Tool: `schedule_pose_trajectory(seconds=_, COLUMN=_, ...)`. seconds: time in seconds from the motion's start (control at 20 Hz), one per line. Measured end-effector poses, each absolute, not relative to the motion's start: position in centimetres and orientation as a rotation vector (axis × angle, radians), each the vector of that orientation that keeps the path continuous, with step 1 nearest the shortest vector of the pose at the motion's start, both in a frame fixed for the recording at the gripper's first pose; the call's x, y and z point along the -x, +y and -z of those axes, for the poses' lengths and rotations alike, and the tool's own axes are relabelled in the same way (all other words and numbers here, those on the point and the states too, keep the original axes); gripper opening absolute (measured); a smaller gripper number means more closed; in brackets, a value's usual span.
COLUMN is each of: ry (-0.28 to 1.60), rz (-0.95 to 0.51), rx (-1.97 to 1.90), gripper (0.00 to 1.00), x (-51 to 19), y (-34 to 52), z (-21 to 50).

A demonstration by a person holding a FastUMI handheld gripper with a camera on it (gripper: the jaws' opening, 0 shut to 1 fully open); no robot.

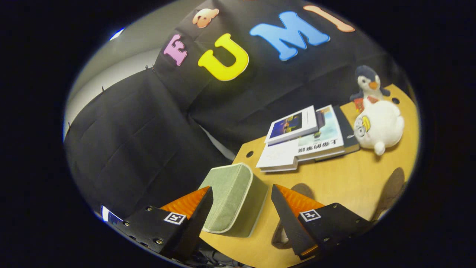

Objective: Open the storage box then place both shoes into the box .Put the left shoe in first, then the right shoe, with the right side of both shoes facing outward in a uniform manner.

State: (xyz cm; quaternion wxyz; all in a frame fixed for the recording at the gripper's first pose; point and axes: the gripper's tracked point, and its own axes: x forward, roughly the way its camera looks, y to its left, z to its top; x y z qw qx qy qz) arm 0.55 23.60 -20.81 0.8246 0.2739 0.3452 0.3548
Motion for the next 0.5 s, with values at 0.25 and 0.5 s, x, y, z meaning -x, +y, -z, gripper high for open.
schedule_pose_trajectory(seconds=0.25, ry=0.92, rz=-0.89, rx=-0.76, gripper=0.95, x=-0.1, y=28.1, z=25.5)
schedule_pose_trajectory(seconds=0.5, ry=1.058, rz=-1.01, rx=-0.955, gripper=0.95, x=0.9, y=31.3, z=28.3)
